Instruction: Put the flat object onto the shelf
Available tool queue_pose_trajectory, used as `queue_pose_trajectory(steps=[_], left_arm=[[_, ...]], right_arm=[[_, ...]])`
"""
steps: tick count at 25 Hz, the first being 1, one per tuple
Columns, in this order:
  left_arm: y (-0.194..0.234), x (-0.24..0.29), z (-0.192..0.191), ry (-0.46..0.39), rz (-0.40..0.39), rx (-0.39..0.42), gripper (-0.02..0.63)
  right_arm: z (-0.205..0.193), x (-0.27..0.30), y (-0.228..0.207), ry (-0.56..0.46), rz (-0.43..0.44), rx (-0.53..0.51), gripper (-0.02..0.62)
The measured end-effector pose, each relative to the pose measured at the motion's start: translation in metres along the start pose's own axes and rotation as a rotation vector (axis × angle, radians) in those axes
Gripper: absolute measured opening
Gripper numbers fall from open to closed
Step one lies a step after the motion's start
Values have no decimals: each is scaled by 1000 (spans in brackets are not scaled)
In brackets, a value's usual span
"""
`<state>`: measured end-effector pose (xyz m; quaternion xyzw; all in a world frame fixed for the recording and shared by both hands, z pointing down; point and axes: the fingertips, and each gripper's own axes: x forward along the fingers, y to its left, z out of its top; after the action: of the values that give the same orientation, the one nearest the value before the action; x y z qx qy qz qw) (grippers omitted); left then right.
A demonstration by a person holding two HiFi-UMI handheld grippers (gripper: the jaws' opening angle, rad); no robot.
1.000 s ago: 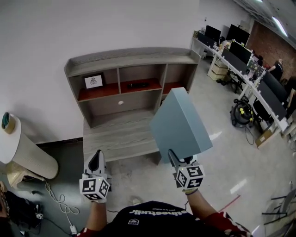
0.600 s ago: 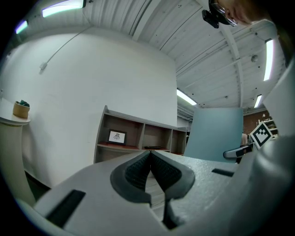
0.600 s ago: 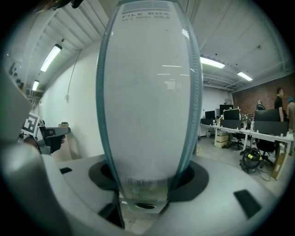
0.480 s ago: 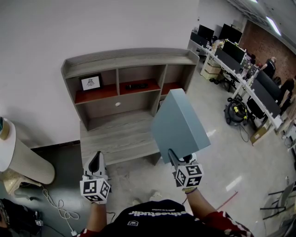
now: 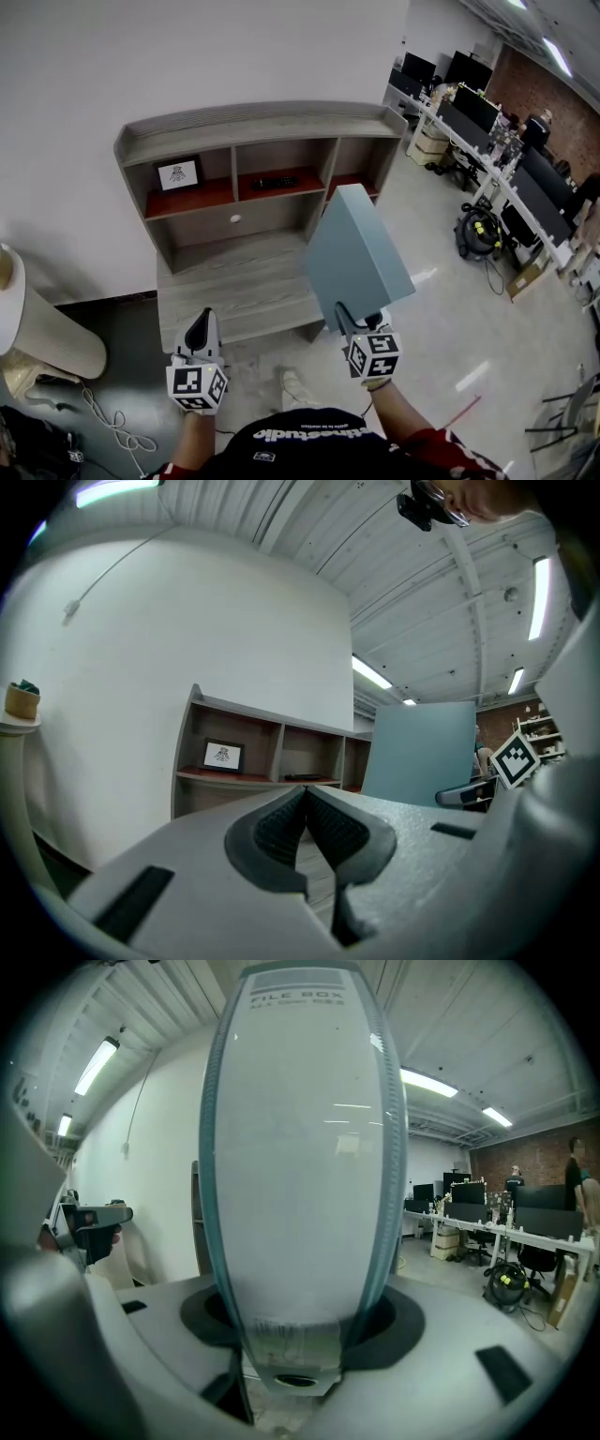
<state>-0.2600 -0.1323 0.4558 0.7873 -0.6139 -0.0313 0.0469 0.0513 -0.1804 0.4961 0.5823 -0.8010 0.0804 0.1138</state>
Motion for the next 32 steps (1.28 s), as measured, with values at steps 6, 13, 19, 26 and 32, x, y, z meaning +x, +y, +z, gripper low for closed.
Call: queue_pose_trajectory(steps=[6,13,19,26,32], left_arm=[[-2,30,-2,14,-2,25,6],[-5,62,-4,39,-6,46,5],[-3,84,-16,81,-7,55,6],[6,108,-26,101,-5,62,6],[15,121,-26,103,16,79,6]], right_arm=[[-4,40,-4,12,19,-14,276],[-22,81,-16,54,32,-15,276],[-36,107,-25,82,28,-9,276],[-48,135,-33,93,8,-18,276],[-70,159,-36,119,-8,-35,276]])
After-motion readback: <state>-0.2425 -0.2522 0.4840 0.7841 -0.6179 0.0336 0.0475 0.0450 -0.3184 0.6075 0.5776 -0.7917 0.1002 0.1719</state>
